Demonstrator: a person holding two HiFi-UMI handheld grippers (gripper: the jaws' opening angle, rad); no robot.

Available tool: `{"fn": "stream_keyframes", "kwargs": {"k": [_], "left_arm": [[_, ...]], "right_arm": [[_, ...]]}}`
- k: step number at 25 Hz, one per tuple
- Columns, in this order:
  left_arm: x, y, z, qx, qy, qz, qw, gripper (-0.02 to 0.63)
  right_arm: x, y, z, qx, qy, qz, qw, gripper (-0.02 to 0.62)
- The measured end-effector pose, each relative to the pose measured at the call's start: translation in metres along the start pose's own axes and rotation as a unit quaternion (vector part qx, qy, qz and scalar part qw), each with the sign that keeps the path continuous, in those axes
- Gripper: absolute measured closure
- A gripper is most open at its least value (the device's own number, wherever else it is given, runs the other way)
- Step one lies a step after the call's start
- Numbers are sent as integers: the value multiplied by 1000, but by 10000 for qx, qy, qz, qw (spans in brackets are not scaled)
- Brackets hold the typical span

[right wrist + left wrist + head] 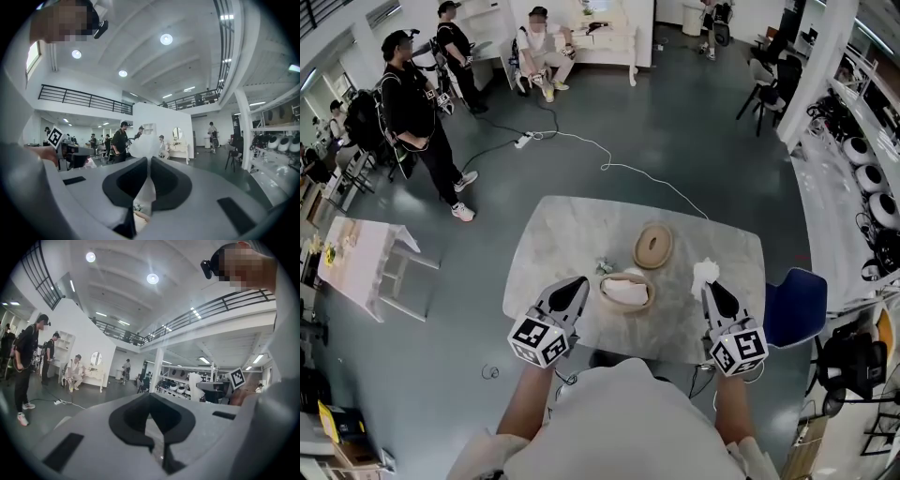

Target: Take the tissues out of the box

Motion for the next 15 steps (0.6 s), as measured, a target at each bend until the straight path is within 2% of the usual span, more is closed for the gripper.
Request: {"fn": "stream_keyframes", "kwargs": {"k": [15], "left_arm": [[4,3,5,33,-34,30,10000,600]], "right_arm": [[4,6,-4,44,-9,13,10000,549]]}}
Point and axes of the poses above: the fingertips, and each gripper's own axes: z backward along the fingers, y to its left, x out of its top, the point moved 8 cm from there along z, backward along the fingers, and after that the axes turned 14 degrees about -x, right-handed, at the moved point
